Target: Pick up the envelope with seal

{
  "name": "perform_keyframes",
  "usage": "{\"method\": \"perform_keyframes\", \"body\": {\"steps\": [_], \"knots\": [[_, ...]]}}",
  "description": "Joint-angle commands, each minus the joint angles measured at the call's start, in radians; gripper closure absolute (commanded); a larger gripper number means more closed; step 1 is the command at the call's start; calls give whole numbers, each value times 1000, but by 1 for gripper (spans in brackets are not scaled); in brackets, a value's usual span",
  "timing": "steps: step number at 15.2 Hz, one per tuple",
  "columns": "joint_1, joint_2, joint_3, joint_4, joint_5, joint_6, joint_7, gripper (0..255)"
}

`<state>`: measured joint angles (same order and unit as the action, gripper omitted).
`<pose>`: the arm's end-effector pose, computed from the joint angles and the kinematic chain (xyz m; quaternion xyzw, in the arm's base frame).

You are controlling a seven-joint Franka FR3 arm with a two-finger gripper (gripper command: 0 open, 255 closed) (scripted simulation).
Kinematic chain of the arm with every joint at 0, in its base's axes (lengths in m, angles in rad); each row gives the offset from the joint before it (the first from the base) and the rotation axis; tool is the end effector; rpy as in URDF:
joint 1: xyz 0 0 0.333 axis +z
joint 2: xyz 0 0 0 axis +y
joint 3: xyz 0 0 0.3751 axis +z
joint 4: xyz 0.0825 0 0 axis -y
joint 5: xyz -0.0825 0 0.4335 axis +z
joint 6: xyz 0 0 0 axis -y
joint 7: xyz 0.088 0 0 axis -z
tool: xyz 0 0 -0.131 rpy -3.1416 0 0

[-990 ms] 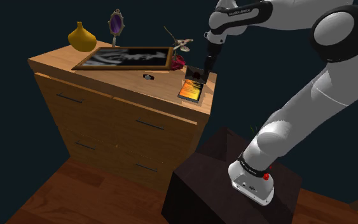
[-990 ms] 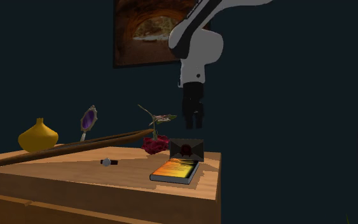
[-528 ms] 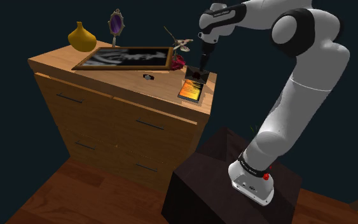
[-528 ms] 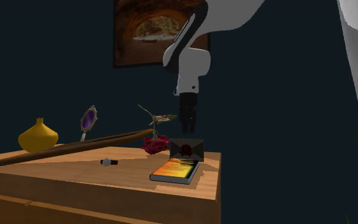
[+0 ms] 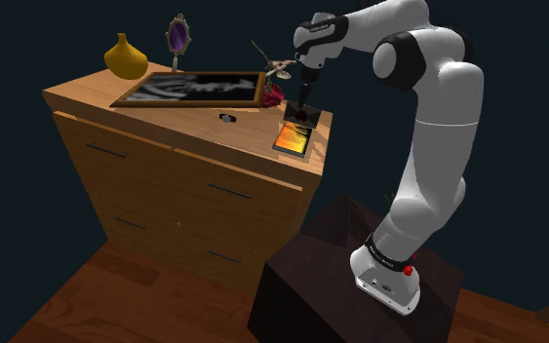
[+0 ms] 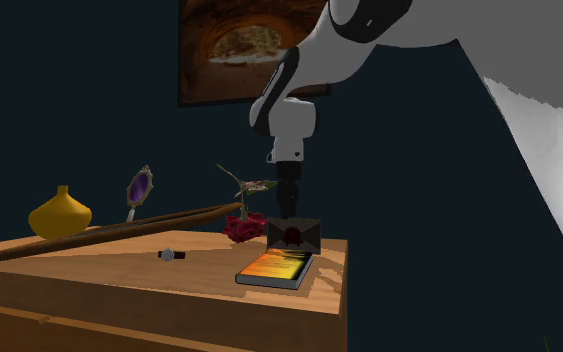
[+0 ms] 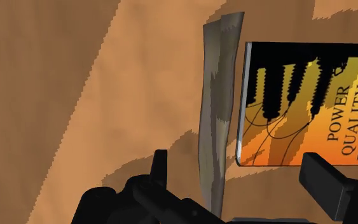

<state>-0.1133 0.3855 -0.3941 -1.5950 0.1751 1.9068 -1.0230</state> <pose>0.6564 -0.3074 0.4329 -0.9714 -0.2363 0.0088 0.0213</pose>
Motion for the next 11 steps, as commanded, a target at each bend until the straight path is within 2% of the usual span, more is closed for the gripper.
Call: {"method": "perform_keyframes", "body": {"steps": [1, 7, 8, 11], "knots": [[-5, 17, 3, -2, 7, 19, -9, 0], [-6, 35, 7, -38, 17, 72, -16, 0], [-7, 37, 7, -37, 17, 71, -18, 255], [-7, 37, 7, -37, 17, 72, -18, 255]]}}
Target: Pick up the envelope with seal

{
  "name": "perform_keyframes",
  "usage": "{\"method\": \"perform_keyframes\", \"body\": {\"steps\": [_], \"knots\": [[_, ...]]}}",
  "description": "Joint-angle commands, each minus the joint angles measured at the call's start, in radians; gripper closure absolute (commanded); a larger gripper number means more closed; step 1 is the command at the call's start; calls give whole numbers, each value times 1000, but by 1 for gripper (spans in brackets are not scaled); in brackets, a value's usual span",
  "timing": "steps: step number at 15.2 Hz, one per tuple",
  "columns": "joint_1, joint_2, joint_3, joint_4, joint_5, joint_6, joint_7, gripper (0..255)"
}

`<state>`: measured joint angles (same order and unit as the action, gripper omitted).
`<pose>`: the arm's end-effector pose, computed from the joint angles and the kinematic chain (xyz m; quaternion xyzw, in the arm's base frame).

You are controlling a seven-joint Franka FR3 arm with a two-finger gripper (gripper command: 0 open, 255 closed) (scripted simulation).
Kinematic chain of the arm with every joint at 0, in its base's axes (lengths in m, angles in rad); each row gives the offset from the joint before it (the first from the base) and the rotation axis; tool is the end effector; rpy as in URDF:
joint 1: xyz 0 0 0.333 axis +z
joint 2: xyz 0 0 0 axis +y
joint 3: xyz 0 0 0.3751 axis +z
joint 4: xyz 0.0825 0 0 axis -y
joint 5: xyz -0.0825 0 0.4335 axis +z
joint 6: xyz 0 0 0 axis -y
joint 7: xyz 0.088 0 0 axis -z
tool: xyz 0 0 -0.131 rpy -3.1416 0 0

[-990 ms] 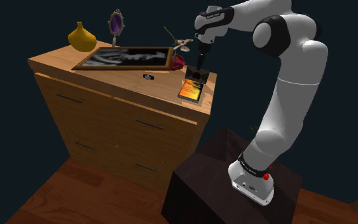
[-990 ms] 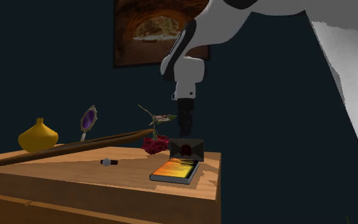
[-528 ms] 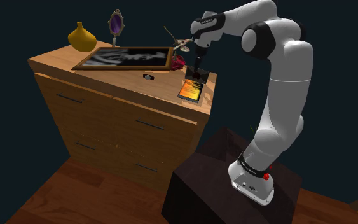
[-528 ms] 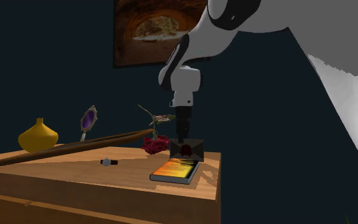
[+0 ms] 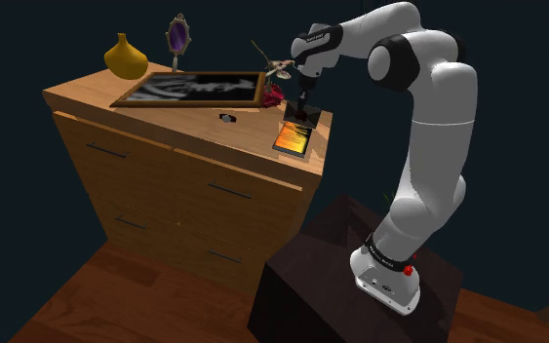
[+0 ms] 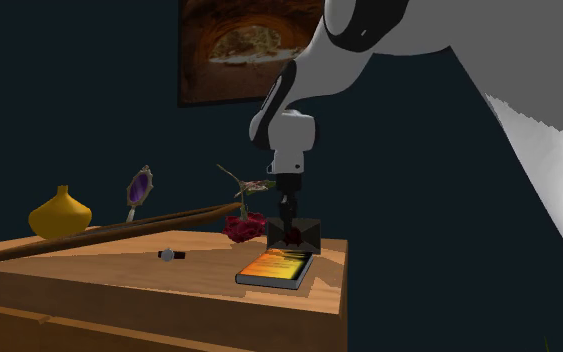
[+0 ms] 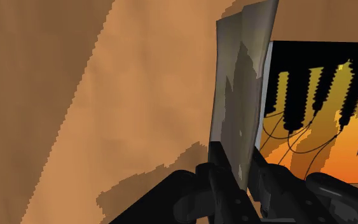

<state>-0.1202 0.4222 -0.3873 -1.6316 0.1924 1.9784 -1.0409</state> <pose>0.6592 -0.3108 0.3944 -0.9710 -0.2380 0.0081 0.0211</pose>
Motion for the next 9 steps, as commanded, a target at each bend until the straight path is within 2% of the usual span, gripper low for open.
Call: {"method": "perform_keyframes", "body": {"steps": [1, 6, 9], "knots": [[0, 1, 0, 0, 0, 0, 0, 255], [1, -1, 0, -2, 0, 0, 1, 255], [2, -14, -3, 21, -7, -34, 6, 255]]}}
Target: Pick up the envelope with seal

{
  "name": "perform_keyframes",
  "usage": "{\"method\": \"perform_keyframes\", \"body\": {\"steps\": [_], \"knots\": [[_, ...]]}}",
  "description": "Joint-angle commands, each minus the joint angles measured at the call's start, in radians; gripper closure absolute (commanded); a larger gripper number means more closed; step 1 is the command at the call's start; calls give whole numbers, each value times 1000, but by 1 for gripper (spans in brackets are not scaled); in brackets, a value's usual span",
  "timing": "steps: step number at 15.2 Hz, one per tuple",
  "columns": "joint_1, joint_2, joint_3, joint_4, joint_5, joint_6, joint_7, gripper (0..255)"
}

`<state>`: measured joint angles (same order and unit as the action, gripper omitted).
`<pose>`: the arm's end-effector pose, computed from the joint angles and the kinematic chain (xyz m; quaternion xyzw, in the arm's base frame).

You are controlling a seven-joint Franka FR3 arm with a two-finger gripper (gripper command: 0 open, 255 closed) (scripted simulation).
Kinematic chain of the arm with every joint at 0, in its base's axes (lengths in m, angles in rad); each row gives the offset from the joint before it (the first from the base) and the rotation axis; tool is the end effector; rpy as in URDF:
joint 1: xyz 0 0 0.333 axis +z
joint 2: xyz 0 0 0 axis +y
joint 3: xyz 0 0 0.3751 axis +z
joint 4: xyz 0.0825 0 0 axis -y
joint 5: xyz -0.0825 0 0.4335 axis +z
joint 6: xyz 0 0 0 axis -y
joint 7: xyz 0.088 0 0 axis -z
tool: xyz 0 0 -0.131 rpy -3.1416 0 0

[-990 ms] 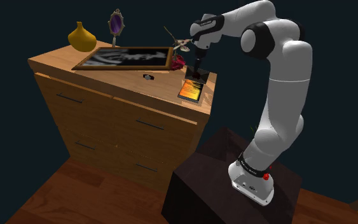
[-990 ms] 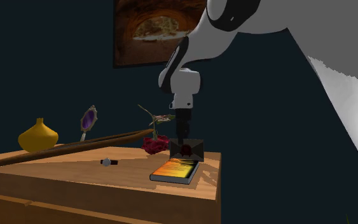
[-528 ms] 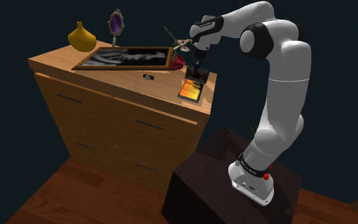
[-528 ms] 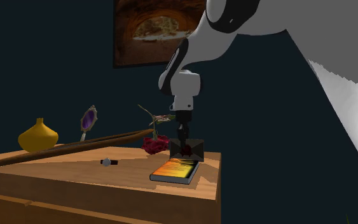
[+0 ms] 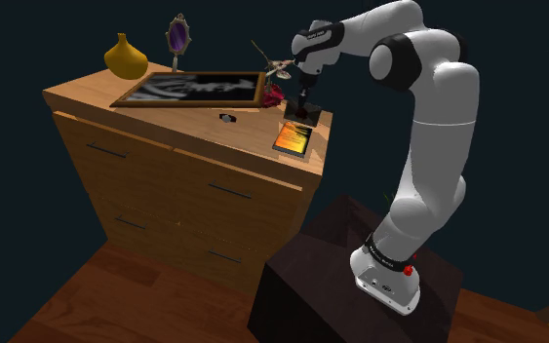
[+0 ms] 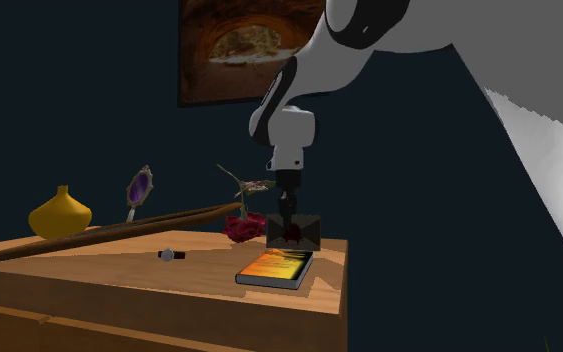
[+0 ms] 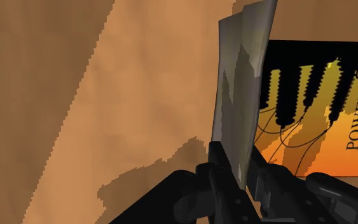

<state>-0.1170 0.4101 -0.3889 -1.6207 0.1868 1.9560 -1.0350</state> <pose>0.6589 -0.3087 0.4065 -0.9710 -0.2381 0.0082 0.0213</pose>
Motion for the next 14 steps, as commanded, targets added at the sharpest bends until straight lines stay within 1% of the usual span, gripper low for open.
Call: {"method": "perform_keyframes", "body": {"steps": [1, 12, 14], "knots": [[-1, -6, -2, 18, -3, -24, 2, 255], [-4, -34, -10, 127, -19, -158, 15, 255], [-4, -34, -10, 129, -19, -160, 16, 255]]}}
